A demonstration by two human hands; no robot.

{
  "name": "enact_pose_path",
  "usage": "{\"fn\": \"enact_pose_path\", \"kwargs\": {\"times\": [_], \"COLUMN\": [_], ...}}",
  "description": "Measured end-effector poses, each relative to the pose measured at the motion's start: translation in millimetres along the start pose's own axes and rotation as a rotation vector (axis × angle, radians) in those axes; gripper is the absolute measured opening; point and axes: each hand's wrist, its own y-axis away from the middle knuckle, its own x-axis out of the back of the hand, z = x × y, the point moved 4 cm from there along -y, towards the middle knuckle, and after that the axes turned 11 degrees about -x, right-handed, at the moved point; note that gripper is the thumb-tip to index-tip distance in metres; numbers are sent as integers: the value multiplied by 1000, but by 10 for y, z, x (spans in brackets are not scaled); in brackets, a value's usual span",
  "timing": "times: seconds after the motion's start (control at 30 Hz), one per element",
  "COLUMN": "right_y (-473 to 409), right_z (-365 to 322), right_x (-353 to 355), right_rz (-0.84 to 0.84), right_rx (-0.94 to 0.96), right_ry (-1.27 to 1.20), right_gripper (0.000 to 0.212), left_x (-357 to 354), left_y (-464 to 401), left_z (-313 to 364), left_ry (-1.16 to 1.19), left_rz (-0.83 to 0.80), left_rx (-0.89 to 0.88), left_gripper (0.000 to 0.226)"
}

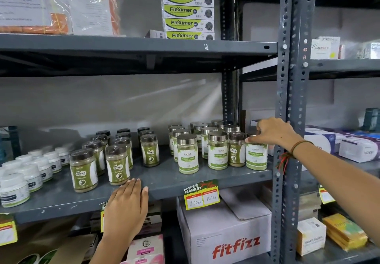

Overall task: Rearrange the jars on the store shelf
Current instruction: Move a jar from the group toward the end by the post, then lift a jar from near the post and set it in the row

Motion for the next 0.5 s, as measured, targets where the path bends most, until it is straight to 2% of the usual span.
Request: {"fn": "enact_pose_path", "kwargs": {"times": [0.17, 0.27, 0.37, 0.43, 0.5], "right_y": [38, 139, 194, 138, 37], "right_z": [-45, -153, -321, -421, -481], "right_x": [47, 226, 316, 241, 107], "right_rz": [41, 308, 490, 431, 248], "right_rx": [26, 115, 227, 308, 346], "right_ry": [156, 232, 215, 156, 131], "right_gripper": [72, 76, 62, 59, 67], "left_x": [11, 20, 19, 15, 12], "left_y": [5, 3, 2, 4, 5], "left_z": [12, 19, 15, 10, 10], "left_ry": [4, 6, 7, 2, -3], "left_rz": [-13, -13, -13, -12, -12], "left_rx": [-4, -2, -1, -2, -4], "left_gripper": [56, 56, 56, 56, 57]}}
